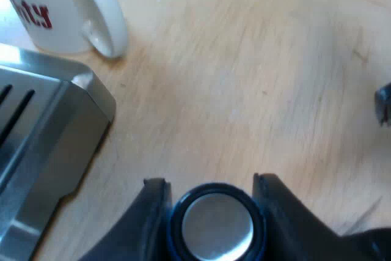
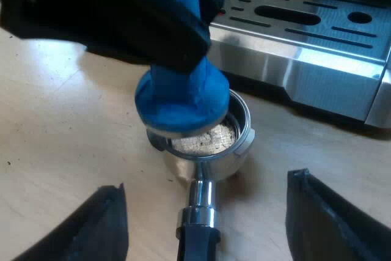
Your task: Grind coffee beans and then tamp
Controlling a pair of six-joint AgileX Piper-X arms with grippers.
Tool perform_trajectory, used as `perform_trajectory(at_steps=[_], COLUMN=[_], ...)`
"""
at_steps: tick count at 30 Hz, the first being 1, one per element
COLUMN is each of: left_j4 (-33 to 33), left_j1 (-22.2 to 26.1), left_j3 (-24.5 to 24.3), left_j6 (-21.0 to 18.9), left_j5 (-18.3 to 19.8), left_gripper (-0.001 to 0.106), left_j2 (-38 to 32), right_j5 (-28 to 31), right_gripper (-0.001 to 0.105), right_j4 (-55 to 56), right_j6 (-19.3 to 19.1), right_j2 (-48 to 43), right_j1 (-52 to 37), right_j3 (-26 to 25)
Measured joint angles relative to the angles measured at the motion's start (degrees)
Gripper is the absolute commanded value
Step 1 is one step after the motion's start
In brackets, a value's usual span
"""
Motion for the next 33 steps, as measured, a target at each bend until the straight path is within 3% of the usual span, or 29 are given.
perform_trajectory(at_steps=[12,17,33], left_j4=[-4.0,-3.63,-4.86], left_j1=[0.0,0.0,0.0], left_j3=[-0.16,-0.16,-0.25], left_j6=[1.77,2.04,2.57], left_j5=[-0.35,-2.28,-2.21], left_gripper=[0.015,0.015,0.015], left_j2=[4.77,5.84,7.96], right_j5=[0.0,0.0,0.0], right_gripper=[0.058,0.058,0.058], right_j4=[0.0,0.0,0.0], right_j6=[0.0,0.0,0.0], right_j2=[0.0,0.0,0.0], right_j1=[0.0,0.0,0.0], right_j3=[0.0,0.0,0.0])
